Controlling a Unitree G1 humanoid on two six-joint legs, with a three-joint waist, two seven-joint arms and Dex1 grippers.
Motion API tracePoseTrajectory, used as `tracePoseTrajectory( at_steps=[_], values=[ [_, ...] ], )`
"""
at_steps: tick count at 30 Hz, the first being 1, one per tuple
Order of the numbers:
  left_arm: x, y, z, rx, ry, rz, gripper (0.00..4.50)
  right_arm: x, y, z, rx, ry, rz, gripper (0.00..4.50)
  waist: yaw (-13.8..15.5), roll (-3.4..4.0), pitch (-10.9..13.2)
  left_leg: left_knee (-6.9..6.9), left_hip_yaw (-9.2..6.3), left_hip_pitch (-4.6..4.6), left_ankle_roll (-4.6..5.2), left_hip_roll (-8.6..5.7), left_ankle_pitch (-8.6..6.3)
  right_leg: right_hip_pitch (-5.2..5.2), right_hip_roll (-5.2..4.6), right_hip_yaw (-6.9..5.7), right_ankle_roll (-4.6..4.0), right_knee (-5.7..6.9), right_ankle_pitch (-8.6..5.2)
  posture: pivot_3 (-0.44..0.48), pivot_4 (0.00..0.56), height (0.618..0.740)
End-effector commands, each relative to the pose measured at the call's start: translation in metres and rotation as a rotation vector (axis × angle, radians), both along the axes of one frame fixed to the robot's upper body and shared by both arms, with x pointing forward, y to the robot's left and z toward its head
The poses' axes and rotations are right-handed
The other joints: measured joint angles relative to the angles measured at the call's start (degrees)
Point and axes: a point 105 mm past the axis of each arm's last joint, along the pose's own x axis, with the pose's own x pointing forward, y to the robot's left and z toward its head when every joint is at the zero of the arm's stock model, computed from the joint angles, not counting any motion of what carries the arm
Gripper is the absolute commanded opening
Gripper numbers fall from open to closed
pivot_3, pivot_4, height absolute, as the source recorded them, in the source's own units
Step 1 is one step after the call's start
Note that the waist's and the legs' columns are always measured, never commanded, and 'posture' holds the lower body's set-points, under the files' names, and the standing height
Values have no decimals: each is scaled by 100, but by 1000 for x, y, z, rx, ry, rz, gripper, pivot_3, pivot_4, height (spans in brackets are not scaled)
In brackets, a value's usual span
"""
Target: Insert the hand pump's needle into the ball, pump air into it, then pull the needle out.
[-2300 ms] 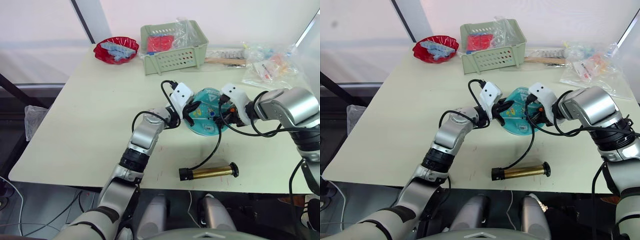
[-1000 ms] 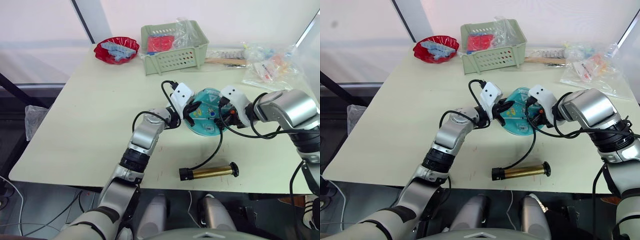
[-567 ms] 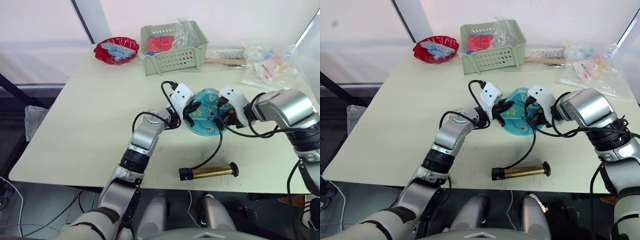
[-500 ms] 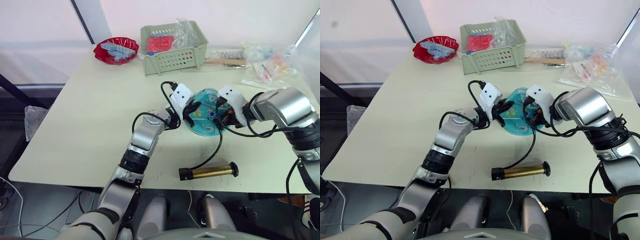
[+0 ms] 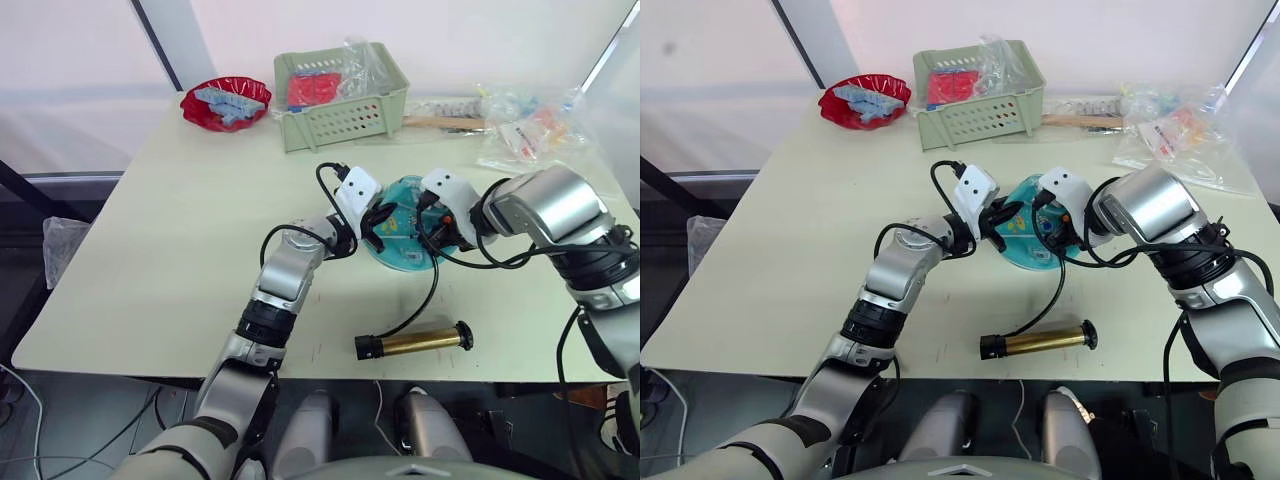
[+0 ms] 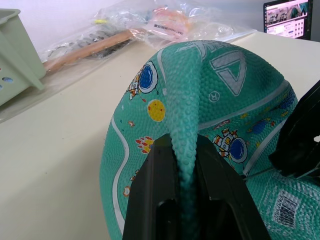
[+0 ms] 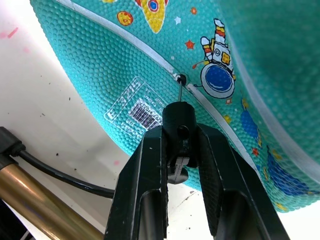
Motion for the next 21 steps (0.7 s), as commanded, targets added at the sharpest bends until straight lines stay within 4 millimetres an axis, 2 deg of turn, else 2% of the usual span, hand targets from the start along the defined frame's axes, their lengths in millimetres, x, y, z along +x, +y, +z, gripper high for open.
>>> tracePoseTrajectory(
  at_steps=[1,14,18,21],
  values=[
    [-19,-25,-28,33,106,-116,6,1,23,10,21,-35,56,325,-9,1,-4,0,-1,3,0,0,0,1,1,2,0,1,0,0,150,737],
    [-21,-27,-29,28,115,-120,6,7,37,-10,-2,13,30,325,-39,3,-75,-2,-4,26,0,1,1,15,5,10,-2,2,1,0,150,737],
    [-22,-27,-30,27,118,-120,6,13,38,-17,2,17,1,325,-82,-2,-84,-16,-2,87,0,2,-1,74,7,11,-3,-6,-1,0,150,737],
    [-23,-28,-30,25,120,-122,6,15,37,-22,0,21,-1,325,-142,-7,-97,-14,-10,100,0,3,0,89,13,10,-1,-6,-1,0,150,737]
  ],
)
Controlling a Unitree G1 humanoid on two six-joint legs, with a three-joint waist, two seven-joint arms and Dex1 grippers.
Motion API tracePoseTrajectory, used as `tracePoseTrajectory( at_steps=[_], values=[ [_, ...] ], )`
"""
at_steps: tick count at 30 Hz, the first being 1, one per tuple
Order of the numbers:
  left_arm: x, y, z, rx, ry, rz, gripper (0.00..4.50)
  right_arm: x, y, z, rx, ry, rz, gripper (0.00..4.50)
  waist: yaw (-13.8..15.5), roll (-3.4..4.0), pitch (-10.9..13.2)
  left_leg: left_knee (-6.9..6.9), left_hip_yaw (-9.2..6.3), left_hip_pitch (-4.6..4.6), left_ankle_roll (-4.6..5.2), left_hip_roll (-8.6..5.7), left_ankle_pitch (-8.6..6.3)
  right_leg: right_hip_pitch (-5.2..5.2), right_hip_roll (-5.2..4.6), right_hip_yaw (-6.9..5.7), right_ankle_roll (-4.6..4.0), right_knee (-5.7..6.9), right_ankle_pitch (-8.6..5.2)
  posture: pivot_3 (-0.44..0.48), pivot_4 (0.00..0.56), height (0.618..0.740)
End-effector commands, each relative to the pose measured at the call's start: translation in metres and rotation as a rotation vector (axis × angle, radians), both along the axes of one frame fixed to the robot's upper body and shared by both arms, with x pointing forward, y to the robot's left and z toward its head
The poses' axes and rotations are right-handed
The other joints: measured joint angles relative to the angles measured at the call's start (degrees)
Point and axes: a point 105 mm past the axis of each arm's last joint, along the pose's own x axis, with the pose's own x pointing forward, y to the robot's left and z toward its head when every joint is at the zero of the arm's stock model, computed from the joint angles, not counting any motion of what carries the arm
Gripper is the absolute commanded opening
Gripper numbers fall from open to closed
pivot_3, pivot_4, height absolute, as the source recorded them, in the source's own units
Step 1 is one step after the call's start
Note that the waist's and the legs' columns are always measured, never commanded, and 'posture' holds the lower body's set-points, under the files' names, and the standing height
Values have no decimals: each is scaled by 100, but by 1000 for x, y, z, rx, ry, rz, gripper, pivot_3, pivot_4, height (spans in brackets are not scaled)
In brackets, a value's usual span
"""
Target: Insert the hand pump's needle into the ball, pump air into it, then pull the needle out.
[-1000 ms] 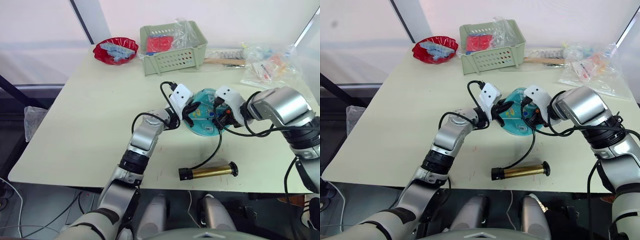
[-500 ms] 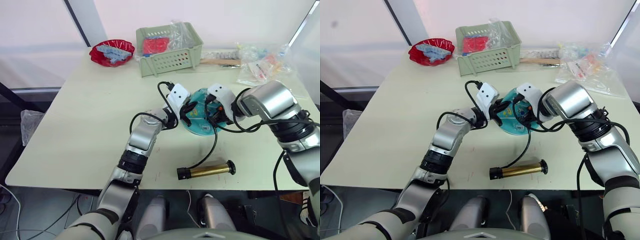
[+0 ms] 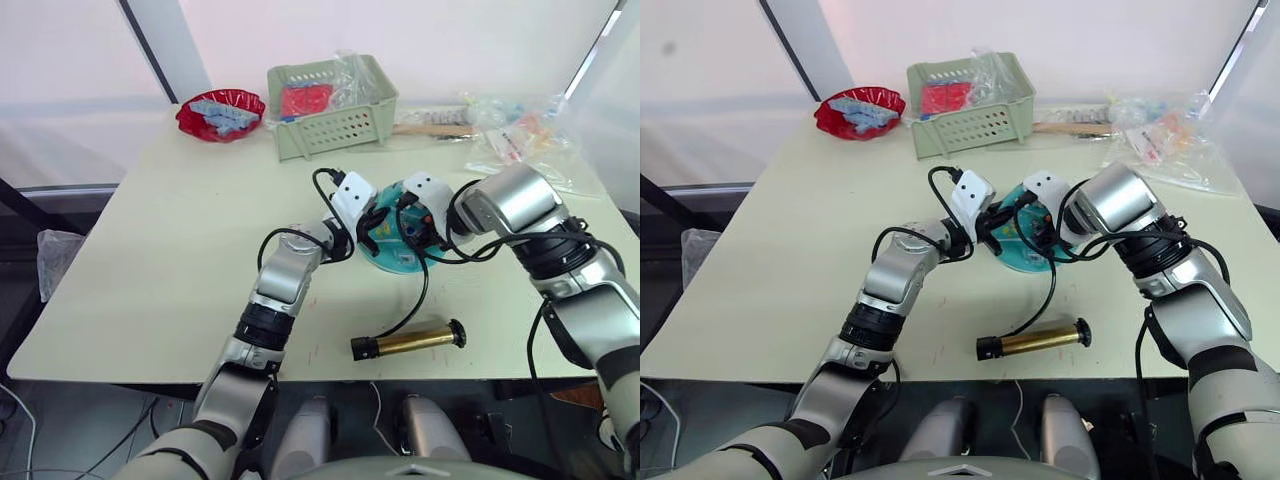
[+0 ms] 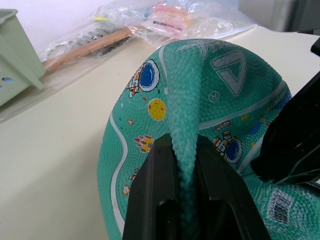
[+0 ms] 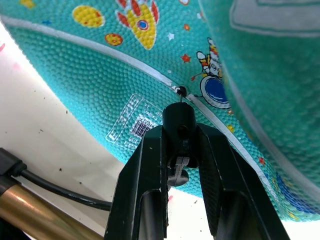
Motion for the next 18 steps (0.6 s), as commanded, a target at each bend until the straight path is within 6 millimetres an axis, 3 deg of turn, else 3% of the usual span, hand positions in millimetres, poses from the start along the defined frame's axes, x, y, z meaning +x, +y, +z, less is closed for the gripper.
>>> tracePoseTrajectory(
  at_steps=[1,7,18],
  values=[
    [-24,-36,-20,1,90,-156,6,1,17,-8,17,-20,57,325,-21,-1,-7,0,-1,3,0,0,0,2,1,0,0,0,0,0,150,737],
    [-23,-36,-21,3,95,-155,6,1,15,-10,21,-49,94,325,-32,-1,-22,2,-18,10,0,-1,0,5,10,0,0,1,1,0,150,737],
    [-14,-24,-26,12,98,-105,6,-5,3,8,24,-118,138,325,3,5,-18,-1,-33,-9,-1,-10,0,-2,2,-6,0,-11,0,0,150,737]
  ],
)
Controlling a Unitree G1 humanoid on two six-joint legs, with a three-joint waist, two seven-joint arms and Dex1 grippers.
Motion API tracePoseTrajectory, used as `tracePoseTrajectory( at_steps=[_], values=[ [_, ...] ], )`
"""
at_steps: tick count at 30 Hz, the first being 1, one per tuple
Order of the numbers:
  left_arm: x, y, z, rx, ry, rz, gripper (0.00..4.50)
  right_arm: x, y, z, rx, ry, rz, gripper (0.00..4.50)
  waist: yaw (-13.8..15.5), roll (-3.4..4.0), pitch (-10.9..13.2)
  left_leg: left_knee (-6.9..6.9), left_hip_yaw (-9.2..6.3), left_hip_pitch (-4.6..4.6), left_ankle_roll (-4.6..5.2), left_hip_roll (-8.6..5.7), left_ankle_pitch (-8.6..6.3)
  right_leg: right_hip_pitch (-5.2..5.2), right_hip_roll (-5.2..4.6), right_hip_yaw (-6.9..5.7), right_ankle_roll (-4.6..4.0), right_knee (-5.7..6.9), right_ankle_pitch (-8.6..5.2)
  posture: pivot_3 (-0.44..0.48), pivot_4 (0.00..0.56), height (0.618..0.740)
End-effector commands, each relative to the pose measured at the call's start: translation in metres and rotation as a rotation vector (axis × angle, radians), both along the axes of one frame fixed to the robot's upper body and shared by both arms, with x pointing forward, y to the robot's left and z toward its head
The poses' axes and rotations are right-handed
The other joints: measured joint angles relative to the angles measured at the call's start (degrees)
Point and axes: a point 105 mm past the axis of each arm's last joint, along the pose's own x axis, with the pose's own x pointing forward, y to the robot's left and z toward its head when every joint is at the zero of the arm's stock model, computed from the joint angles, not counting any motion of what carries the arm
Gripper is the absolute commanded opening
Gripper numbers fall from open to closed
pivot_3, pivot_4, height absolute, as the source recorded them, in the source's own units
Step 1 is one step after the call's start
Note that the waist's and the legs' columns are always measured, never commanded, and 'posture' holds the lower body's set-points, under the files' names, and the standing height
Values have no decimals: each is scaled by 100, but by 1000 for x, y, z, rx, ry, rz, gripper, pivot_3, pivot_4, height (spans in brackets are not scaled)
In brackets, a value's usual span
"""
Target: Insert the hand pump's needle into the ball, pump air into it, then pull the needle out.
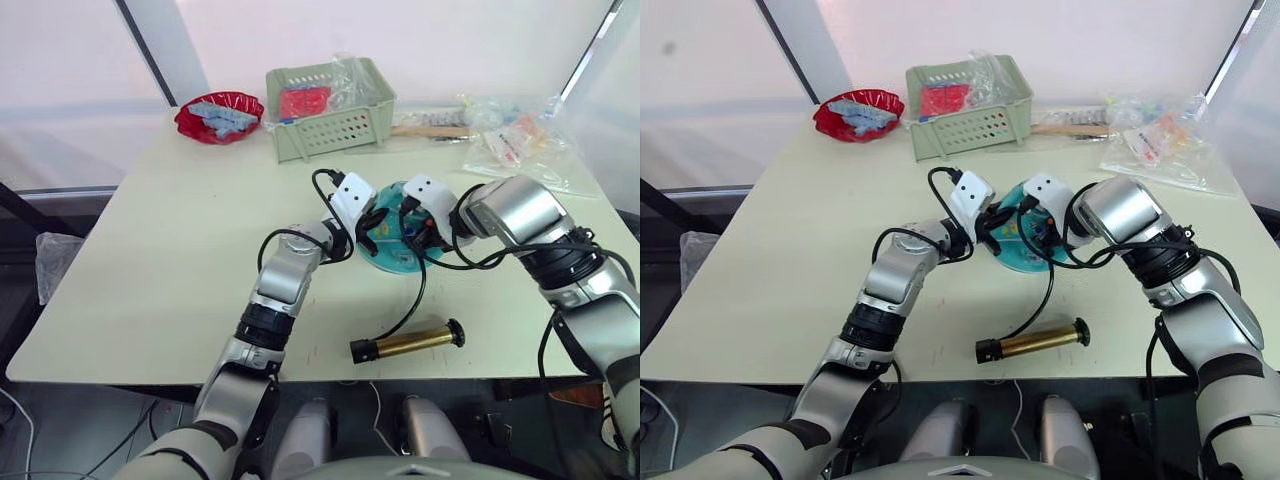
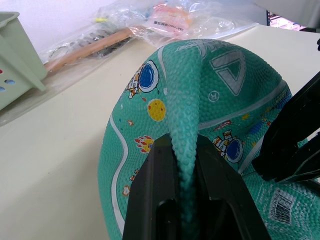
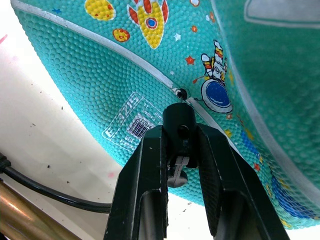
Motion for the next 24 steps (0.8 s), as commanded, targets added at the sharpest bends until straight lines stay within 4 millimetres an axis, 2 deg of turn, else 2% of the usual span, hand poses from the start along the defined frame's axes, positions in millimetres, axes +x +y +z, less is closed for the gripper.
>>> tracePoseTrajectory(
  at_steps=[1,6,14,20,24],
  values=[
    [-14,-23,-25,11,104,-103,6,-3,7,11,25,-48,43,325,6,1,1,-1,-1,-2,0,-2,0,-1,-2,-1,0,-2,0,0,150,737],
    [-11,-20,-25,9,100,-88,6,-8,3,17,25,-62,51,325,47,16,10,-3,-7,-11,0,-7,0,-6,-8,-7,1,-9,0,0,150,737],
    [-9,-20,-24,6,95,-83,0,-12,-9,20,28,-65,34,4360,169,43,27,-8,-33,-49,0,-19,0,-30,-19,-31,0,-19,-1,0,150,737],
    [-9,-19,-25,7,96,-79,0,-17,-21,30,55,-82,7,4442,188,54,36,-10,-41,-58,0,-39,0,-33,-40,-39,7,-20,-4,0,150,737],
    [-9,-18,-25,6,96,-77,0,-27,-25,36,109,-102,-19,4442,195,60,40,-10,-43,-68,5,-59,-3,-35,-65,-42,27,-23,-17,0,150,737]
  ],
)
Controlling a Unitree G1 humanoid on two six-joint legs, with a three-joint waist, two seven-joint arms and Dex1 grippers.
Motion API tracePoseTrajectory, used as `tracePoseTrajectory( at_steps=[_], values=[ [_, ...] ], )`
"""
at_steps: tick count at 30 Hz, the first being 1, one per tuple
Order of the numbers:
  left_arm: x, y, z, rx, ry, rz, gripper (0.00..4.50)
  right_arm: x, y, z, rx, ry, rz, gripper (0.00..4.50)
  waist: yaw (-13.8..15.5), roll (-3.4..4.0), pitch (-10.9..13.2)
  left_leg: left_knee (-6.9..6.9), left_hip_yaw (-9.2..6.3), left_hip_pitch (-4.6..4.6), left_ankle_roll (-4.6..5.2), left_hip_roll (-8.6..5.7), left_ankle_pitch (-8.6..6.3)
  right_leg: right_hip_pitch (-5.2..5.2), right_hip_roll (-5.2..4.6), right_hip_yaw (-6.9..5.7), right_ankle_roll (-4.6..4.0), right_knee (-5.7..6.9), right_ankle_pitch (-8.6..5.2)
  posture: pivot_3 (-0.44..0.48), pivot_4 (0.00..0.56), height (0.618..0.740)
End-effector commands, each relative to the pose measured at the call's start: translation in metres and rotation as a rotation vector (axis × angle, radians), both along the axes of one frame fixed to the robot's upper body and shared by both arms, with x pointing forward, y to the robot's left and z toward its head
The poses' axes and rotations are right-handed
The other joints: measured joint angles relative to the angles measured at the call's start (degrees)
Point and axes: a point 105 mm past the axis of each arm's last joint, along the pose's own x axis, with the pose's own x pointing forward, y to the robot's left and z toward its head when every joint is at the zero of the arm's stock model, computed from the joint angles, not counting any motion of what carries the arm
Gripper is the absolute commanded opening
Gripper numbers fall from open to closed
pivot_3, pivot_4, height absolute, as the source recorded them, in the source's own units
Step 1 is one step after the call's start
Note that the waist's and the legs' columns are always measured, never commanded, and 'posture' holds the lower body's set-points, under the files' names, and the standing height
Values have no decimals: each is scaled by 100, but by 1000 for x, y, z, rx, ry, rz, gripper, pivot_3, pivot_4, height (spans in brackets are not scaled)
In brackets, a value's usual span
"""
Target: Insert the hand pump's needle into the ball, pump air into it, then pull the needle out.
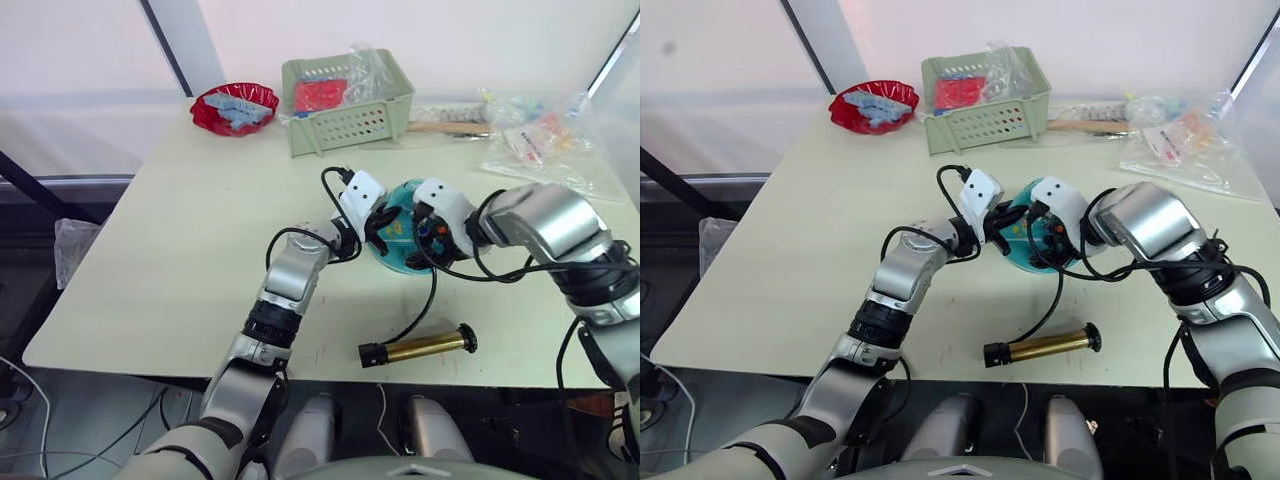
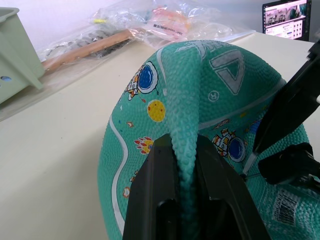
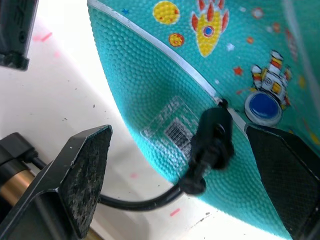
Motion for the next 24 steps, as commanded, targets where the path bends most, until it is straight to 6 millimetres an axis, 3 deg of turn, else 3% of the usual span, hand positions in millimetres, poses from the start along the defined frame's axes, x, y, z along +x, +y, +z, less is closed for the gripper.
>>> tracePoseTrajectory(
  at_steps=[1,7,24],
  values=[
    [-7,-3,-29,41,100,-21,0,-3,-8,22,53,-86,-45,4442,4,0,0,0,1,-3,6,-4,-3,-1,-5,0,5,-2,-3,0,150,737],
    [-5,-3,-27,39,100,-16,0,-2,-15,21,115,-170,-150,4442,45,-1,-1,4,15,-43,7,-36,-3,-52,-38,22,20,11,-10,0,150,737],
    [-2,-2,-28,27,106,4,0,-8,-16,10,267,-286,-337,4442,81,-4,-2,13,155,-31,52,-37,-13,-111,-31,171,61,32,15,0,150,737]
  ],
)
